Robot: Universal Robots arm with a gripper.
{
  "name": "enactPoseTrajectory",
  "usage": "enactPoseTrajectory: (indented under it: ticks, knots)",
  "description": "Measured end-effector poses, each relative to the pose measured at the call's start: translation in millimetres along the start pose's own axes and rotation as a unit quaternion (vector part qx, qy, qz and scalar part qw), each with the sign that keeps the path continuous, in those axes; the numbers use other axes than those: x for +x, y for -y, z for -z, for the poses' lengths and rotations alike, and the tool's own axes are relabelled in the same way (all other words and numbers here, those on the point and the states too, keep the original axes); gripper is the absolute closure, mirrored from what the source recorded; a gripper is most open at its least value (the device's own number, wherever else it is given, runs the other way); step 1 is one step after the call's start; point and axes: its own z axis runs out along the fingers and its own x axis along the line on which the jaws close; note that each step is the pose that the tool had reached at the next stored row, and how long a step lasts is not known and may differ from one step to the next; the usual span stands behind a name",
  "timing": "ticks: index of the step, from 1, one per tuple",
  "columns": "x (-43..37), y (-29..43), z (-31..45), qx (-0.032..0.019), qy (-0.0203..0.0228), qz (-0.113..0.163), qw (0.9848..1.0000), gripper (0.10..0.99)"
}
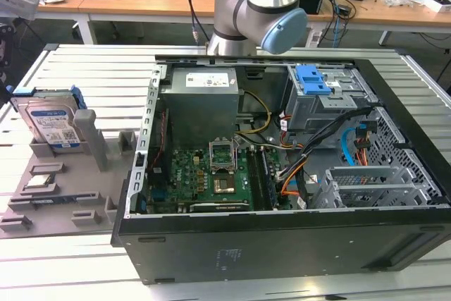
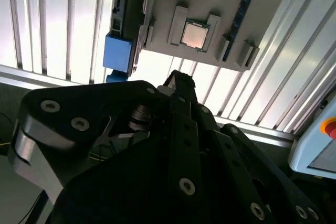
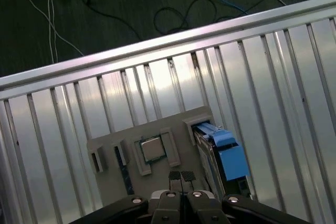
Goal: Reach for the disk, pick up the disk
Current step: 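Pick up the disk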
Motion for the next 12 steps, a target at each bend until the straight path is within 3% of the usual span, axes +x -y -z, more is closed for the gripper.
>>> enactPoseTrajectory:
  ticks: [5,6,9,12]
  knots:
    - [0.0,0.0,0.0,0.0,0.0,0.0,1.0,0.973]
    - [0.0,0.0,0.0,0.0,0.0,0.0,1.0,0.918]
    - [0.0,0.0,0.0,0.0,0.0,0.0,1.0,0.608]
    - [0.0,0.0,0.0,0.0,0.0,0.0,1.0,0.545]
